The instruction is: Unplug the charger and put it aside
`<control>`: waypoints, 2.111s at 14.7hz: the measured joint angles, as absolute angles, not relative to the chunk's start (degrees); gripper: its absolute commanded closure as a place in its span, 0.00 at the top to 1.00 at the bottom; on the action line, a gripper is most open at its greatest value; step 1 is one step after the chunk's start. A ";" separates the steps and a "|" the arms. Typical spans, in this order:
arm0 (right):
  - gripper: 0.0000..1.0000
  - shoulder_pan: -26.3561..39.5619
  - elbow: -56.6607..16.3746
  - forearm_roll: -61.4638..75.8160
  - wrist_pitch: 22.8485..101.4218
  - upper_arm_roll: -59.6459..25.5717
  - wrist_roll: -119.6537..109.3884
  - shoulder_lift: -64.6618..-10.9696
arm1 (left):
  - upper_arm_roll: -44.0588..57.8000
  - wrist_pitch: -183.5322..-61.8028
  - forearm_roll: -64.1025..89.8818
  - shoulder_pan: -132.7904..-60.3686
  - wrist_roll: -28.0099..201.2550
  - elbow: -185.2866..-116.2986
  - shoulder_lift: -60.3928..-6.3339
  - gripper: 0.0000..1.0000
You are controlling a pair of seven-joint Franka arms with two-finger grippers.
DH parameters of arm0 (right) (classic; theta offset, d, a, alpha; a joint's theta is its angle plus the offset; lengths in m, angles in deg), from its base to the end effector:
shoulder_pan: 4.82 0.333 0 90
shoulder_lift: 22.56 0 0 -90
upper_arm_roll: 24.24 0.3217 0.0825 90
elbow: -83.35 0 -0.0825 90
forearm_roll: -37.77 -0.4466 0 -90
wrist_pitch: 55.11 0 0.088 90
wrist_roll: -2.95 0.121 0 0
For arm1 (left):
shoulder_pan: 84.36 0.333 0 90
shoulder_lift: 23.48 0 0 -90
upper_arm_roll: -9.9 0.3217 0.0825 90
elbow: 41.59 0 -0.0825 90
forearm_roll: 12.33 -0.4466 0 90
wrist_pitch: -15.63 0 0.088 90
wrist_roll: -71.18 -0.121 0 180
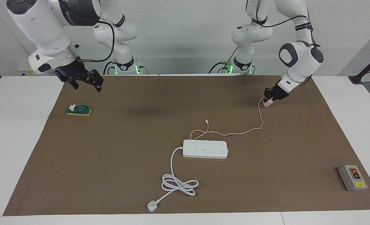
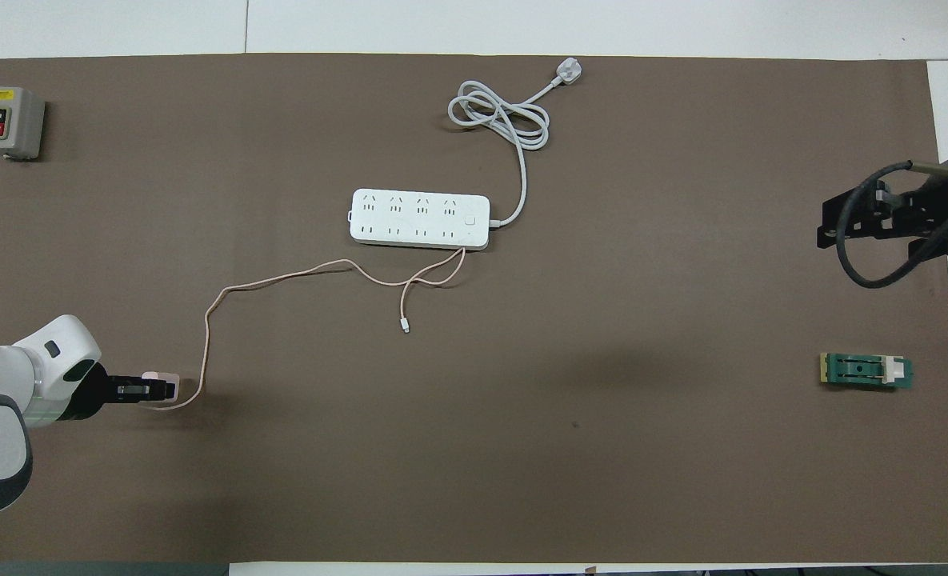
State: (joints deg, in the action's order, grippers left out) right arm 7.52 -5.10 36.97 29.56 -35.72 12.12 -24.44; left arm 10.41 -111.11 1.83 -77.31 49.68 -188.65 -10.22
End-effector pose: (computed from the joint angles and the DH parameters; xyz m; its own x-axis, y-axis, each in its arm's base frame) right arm 0.6154 0.0129 0.6031 0.9847 -0.1438 -0.0979 -0.1437 -0.9896 0.0083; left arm 0.4568 0.0495 0.2856 0.9941 -0.0896 -0.0614 -0.0744 -0.9735 0.2161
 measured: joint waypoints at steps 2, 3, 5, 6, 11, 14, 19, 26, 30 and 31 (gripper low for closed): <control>1.00 7.50 -7.26 38.36 29.47 -34.10 11.48 -22.20 | 10.39 -111.18 1.84 -77.31 49.65 -188.70 -10.22 0.00; 1.00 7.37 -8.19 38.66 29.47 -33.32 11.47 -21.30 | 10.39 -111.20 1.84 -77.31 49.65 -188.77 -10.22 0.00; 1.00 5.27 -9.11 38.89 30.94 -30.15 11.40 -20.64 | 10.39 -111.79 1.84 -77.32 49.64 -189.22 -10.22 0.16; 1.00 4.05 -9.33 38.97 32.12 -28.63 11.36 -20.89 | 10.38 -112.36 1.84 -77.33 49.64 -189.55 -10.22 0.27; 1.00 2.87 -9.64 39.13 33.90 -29.45 7.00 -22.22 | 10.13 -114.94 1.85 -77.40 49.27 -190.67 -10.22 0.85; 1.00 3.13 -9.63 39.09 33.87 -29.08 6.98 -22.22 | 10.24 -115.24 1.85 -77.36 49.14 -190.51 -10.23 0.94; 1.00 3.17 -9.44 39.07 33.90 -28.35 6.98 -22.20 | 10.50 -113.31 1.84 -77.18 49.13 -186.93 -10.24 1.00; 1.00 3.08 -9.31 39.06 34.72 -31.39 6.84 -22.19 | 10.79 -100.12 -2.89 -76.11 54.28 -173.59 -10.15 1.00; 1.00 3.09 -8.42 38.81 33.67 -34.68 6.73 -22.21 | 10.48 -95.21 -3.80 -76.12 59.77 -165.85 -10.12 1.00; 1.00 3.09 -8.06 38.13 33.01 -35.87 6.55 -22.21 | 10.48 -93.52 -3.88 -76.11 60.90 -163.91 -10.13 1.00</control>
State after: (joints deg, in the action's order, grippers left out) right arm 3.09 -8.06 38.13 33.01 -35.87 6.55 -22.21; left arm 10.48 -93.52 -3.88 -76.11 60.90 -163.91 -10.13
